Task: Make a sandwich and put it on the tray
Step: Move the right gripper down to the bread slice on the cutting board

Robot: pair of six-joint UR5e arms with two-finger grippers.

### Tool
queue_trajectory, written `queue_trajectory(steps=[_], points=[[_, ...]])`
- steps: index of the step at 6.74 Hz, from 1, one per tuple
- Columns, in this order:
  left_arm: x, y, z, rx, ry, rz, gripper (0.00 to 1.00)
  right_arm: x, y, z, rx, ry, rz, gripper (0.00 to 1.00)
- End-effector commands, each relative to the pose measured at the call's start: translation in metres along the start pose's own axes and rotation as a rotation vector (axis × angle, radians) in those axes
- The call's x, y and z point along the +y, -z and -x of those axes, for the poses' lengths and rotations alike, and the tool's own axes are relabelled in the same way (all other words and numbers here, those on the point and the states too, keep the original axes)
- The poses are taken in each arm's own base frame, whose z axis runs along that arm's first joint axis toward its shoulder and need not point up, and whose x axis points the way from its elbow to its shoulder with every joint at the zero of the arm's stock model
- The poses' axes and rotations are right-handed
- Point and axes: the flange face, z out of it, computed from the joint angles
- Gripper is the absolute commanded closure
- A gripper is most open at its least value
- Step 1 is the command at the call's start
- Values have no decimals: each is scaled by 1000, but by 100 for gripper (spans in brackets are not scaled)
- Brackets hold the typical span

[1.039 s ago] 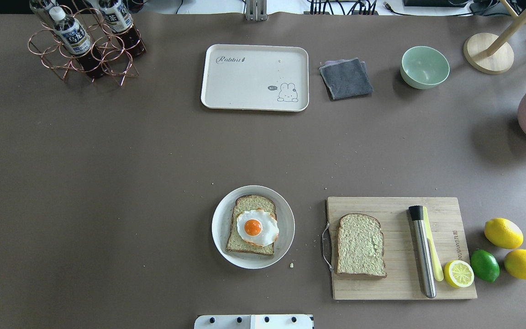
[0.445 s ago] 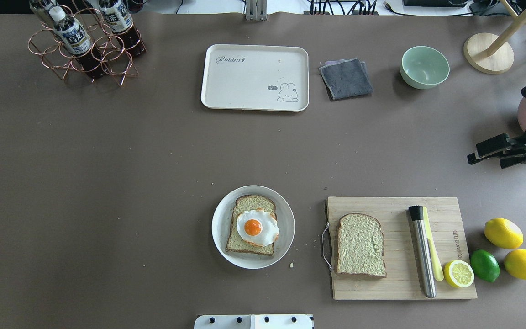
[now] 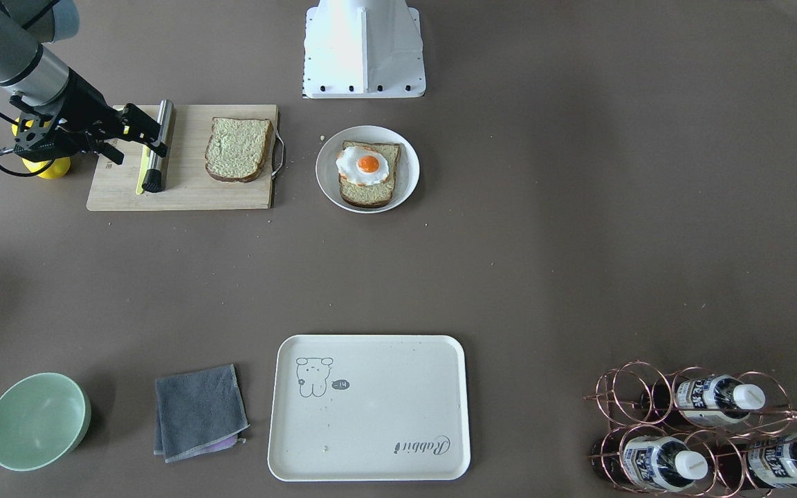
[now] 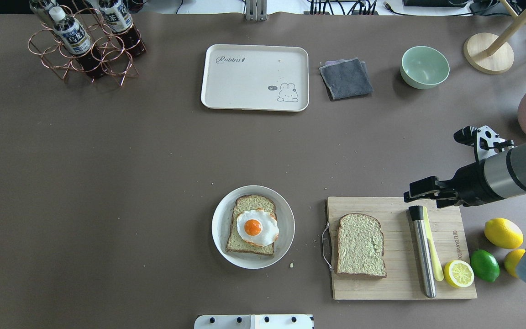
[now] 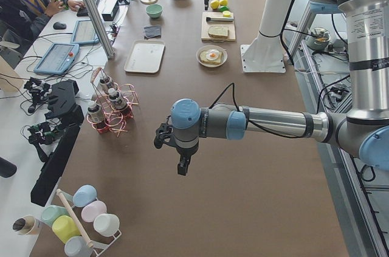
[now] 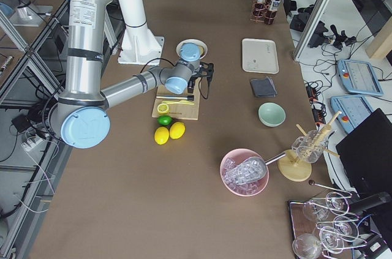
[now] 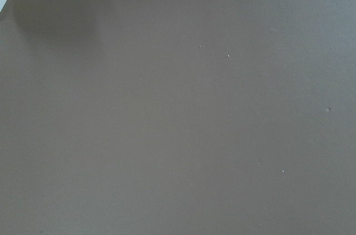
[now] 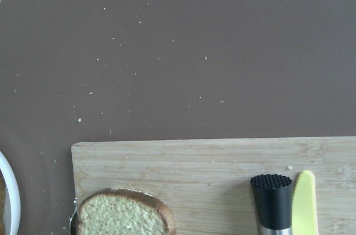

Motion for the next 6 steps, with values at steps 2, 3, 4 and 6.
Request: queue_trajectory(steps=[2, 3, 4, 6], points=[[1, -1, 1, -3, 3, 3, 2, 52, -52, 34, 21, -7, 3, 10], [1, -2, 2, -4, 1, 5, 2, 58, -63, 35, 30, -1, 11, 11], [1, -2, 2, -4, 2, 5, 2, 60, -74, 33, 42, -2, 22, 14], [1, -1, 1, -4, 1, 4, 2, 69, -83, 35, 49, 10, 36, 16]])
